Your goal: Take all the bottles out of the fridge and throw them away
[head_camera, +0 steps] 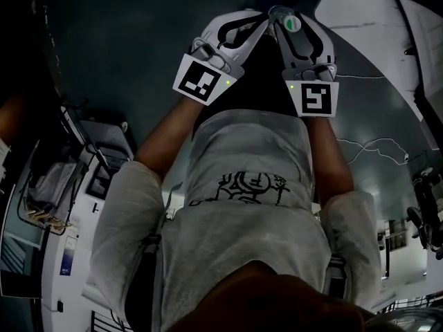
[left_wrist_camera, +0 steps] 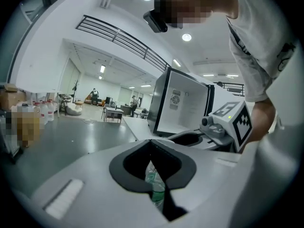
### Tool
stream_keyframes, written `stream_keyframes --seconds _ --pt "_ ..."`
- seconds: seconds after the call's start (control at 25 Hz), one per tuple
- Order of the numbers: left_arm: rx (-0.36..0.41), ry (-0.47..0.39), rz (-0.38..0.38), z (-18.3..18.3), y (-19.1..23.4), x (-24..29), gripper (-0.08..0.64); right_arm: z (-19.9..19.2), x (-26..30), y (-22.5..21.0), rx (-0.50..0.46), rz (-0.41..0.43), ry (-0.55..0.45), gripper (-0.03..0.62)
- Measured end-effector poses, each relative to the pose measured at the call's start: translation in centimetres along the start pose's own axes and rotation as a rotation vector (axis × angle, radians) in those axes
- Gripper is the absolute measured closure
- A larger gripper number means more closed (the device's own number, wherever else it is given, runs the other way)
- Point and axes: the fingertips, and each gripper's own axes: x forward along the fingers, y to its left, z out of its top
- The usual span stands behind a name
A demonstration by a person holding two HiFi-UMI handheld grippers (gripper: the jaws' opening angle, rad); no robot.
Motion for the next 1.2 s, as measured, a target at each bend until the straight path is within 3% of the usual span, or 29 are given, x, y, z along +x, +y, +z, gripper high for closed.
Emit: stream_keyframes --seconds 0.32,1.2 --pt "0.009 0.027 -0.011 -5.1 0.9 2.0 0.551 -5.6 2.5 -0.3 -0.016 -0.026 0.010 0.434" --pt "0.006 0.037 0.024 -15.4 5.4 6.5 0.551 -16.0 7.9 -2.3 0.003 -0.111 0.049 0.434"
